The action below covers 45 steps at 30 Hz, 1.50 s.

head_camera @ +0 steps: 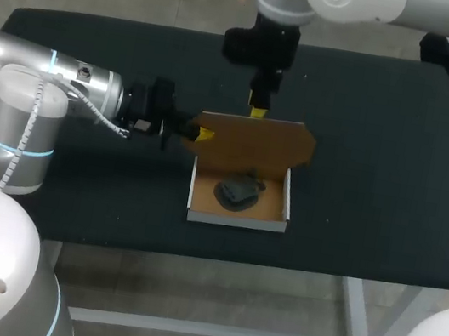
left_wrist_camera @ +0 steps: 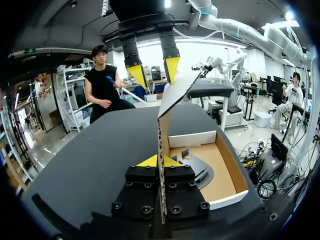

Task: Assemble the packaging by folding the flat box into shape, placing the metal phone stand inside, and closing the box properly

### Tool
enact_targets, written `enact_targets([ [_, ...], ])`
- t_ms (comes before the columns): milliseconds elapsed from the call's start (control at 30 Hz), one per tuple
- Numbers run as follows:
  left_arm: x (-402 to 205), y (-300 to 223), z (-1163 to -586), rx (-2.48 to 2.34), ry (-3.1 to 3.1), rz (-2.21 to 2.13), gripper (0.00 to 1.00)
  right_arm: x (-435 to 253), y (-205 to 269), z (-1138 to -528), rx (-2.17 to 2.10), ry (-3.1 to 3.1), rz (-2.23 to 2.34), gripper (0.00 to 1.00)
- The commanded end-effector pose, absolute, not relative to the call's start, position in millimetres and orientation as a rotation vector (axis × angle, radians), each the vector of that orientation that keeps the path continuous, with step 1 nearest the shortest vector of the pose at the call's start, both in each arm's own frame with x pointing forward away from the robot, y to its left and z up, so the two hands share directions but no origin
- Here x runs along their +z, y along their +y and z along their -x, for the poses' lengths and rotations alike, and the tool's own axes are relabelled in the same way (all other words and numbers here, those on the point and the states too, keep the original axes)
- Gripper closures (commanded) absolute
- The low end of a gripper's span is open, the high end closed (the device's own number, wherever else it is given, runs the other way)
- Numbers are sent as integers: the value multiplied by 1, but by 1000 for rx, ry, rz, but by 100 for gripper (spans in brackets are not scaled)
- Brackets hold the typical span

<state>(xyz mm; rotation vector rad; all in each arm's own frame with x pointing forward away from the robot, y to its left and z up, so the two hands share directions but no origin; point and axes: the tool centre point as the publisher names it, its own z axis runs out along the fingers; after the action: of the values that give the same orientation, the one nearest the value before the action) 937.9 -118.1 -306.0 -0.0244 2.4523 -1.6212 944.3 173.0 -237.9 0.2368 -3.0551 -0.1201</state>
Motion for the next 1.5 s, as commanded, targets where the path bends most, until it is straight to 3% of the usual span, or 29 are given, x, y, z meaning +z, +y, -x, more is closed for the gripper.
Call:
enact_targets([
  [33, -307, -118, -939, -1622, 2450, 24, 100, -240, 173, -943, -119, -3056, -234, 60],
  [1500, -307, -118, -939, -1622, 2450, 24, 100, -260, 177, -947, -91, -3019, -211, 57],
])
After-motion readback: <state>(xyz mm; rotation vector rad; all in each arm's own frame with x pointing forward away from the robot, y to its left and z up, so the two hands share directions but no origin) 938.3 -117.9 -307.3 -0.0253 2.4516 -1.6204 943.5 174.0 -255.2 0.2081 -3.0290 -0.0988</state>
